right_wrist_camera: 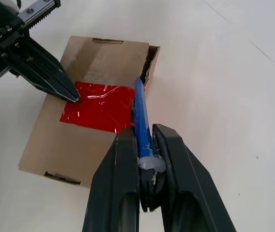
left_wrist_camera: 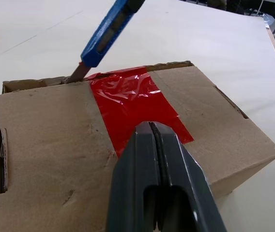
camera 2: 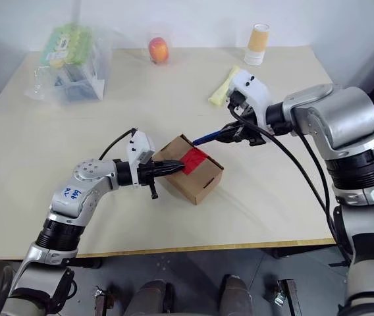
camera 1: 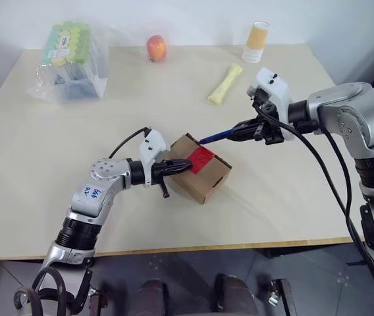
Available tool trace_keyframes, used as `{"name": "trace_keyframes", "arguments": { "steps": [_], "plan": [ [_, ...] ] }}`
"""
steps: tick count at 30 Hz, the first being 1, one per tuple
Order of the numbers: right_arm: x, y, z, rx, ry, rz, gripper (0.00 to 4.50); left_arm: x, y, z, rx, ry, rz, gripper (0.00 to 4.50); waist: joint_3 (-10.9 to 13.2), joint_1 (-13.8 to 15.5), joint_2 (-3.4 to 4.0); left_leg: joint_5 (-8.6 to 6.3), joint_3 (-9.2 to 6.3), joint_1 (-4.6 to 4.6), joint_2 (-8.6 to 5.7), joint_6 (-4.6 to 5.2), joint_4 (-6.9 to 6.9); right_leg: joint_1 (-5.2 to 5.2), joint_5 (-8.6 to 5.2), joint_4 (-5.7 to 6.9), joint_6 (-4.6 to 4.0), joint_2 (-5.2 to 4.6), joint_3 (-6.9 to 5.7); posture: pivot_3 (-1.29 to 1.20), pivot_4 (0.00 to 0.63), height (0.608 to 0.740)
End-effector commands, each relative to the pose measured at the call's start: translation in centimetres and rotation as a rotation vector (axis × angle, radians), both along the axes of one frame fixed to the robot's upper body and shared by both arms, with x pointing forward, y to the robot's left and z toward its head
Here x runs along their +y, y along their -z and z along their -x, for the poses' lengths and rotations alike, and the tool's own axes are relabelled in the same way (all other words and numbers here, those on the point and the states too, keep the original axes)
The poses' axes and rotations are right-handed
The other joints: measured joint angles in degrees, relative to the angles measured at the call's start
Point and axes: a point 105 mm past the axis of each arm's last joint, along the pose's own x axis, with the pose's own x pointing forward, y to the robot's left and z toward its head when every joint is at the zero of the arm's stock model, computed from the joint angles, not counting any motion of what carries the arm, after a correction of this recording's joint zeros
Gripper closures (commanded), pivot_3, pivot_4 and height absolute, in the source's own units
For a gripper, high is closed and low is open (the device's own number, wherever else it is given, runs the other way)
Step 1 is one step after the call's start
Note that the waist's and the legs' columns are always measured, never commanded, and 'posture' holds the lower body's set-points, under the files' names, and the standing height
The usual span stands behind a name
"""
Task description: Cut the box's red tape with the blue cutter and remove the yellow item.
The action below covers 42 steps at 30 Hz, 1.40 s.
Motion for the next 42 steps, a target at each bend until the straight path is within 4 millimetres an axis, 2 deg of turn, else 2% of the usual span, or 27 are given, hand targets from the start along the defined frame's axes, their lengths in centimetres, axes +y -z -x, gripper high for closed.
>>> {"name": "trace_keyframes", "arguments": {
  "steps": [1,9,22,31,37,42],
  "plan": [
    [0.0,-0.7,0.5,-0.026,-0.027,0.012,4.34,0.0,0.4,0.1,0.017,-0.009,-0.014,4.5,0.0,0.0,0.0,0.0,0.0,0.0,0.0,0.0,0.0,0.0,0.0,0.0,0.0,0.0,0.0,0.0,0.15,0.74],
    [-0.5,-0.4,0.5,0.006,-0.026,0.095,4.34,0.3,1.6,-1.1,0.055,-0.099,-0.06,4.5,0.0,0.0,0.01,0.0,0.0,0.05,0.0,0.0,0.01,0.02,0.0,0.02,0.0,0.0,0.03,0.0,0.15,0.74],
    [-1.0,-0.3,1.0,0.042,-0.068,0.23,4.34,-0.2,2.4,-0.9,0.086,-0.105,-0.058,4.5,0.0,0.4,0.01,0.0,-0.02,0.11,0.0,0.0,0.2,0.14,0.0,0.12,0.0,-0.01,0.05,0.0,0.15,0.74],
    [-0.7,-1.7,0.9,0.052,-0.096,0.291,4.34,-0.7,2.8,-0.6,0.097,-0.093,-0.054,4.5,0.0,0.3,0.02,0.0,-0.02,0.1,0.0,0.0,0.29,0.17,0.0,0.14,0.0,-0.01,0.08,0.0,0.15,0.74],
    [-2.3,-0.9,1.4,0.11,-0.083,0.33,4.34,-0.6,2.8,-0.7,0.09,-0.099,-0.057,4.5,0.0,0.4,0.02,0.0,-0.03,0.1,0.0,0.0,0.3,0.18,0.0,0.14,0.0,-0.01,0.08,0.0,0.15,0.74],
    [-3.4,-2.1,2.2,0.119,-0.067,0.253,4.34,-0.2,2.7,-0.7,0.081,-0.105,-0.056,4.5,0.0,0.3,0.03,-0.01,-0.02,0.1,0.0,-0.01,0.32,0.17,0.0,0.15,0.0,-0.01,0.09,0.0,0.15,0.74]
  ]
}}
